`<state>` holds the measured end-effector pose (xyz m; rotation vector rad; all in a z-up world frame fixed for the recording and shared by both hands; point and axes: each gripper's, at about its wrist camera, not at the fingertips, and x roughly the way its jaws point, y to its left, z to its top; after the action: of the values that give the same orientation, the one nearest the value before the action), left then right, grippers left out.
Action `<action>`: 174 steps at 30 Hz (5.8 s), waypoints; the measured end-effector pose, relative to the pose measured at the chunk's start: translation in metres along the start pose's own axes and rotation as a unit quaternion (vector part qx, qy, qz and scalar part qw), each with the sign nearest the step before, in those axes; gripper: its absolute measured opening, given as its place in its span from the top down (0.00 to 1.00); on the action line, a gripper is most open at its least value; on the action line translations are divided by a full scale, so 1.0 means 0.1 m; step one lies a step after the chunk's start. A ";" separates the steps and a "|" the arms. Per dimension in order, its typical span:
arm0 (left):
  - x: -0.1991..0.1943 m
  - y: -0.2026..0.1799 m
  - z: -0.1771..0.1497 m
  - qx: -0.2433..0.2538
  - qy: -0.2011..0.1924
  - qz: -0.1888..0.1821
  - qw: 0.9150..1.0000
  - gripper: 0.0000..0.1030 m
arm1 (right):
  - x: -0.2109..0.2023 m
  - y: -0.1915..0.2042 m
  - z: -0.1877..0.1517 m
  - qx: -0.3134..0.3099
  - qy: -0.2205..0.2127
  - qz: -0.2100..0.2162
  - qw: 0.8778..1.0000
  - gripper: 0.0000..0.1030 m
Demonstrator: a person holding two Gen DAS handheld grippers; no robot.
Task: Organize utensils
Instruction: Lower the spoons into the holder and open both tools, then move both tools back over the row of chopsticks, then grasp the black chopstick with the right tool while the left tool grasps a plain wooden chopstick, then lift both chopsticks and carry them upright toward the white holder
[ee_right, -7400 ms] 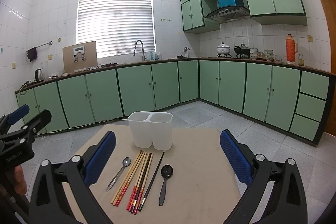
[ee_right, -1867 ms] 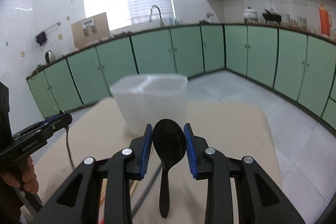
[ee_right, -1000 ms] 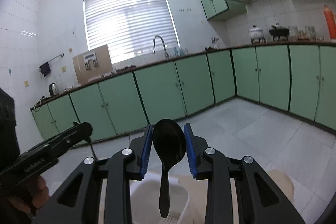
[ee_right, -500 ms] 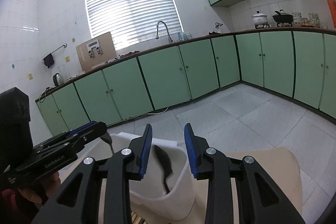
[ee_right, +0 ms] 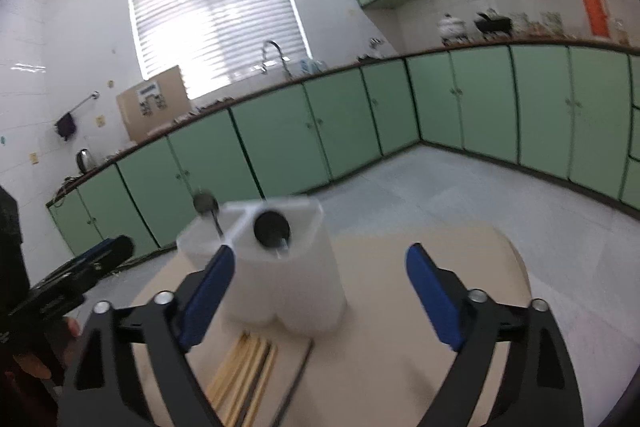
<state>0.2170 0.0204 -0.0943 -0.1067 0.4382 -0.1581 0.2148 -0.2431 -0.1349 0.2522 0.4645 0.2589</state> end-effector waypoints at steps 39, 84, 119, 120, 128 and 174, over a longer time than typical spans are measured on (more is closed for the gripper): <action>-0.72 -0.12 -1.51 0.052 0.232 0.023 0.971 0.17 | -0.94 0.49 -1.49 -0.036 0.182 -0.047 0.982 0.23; -0.68 -0.08 -1.49 0.047 0.224 0.035 0.973 0.42 | -0.76 0.72 -1.60 -0.089 0.193 -0.064 0.975 0.70; -0.85 -0.30 -1.36 0.074 0.187 0.016 0.979 0.94 | -0.90 0.60 -1.46 -0.058 0.167 -0.040 0.983 0.94; -0.89 -0.31 -1.31 0.079 0.180 0.018 0.980 0.94 | -0.93 0.60 -1.42 -0.060 0.162 -0.040 0.984 0.94; -1.26 -0.40 -0.83 0.102 0.105 0.022 0.989 0.94 | -1.31 0.62 -0.92 -0.076 0.099 -0.034 0.992 0.94; -0.93 -0.80 1.73 0.085 -0.087 -0.052 0.991 0.94 | -1.06 0.69 1.95 -0.129 -0.027 0.050 0.990 0.94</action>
<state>0.1978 -0.0296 0.1105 0.0251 0.2438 -0.2863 0.2018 -0.2454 0.0971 0.0291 0.3600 0.4047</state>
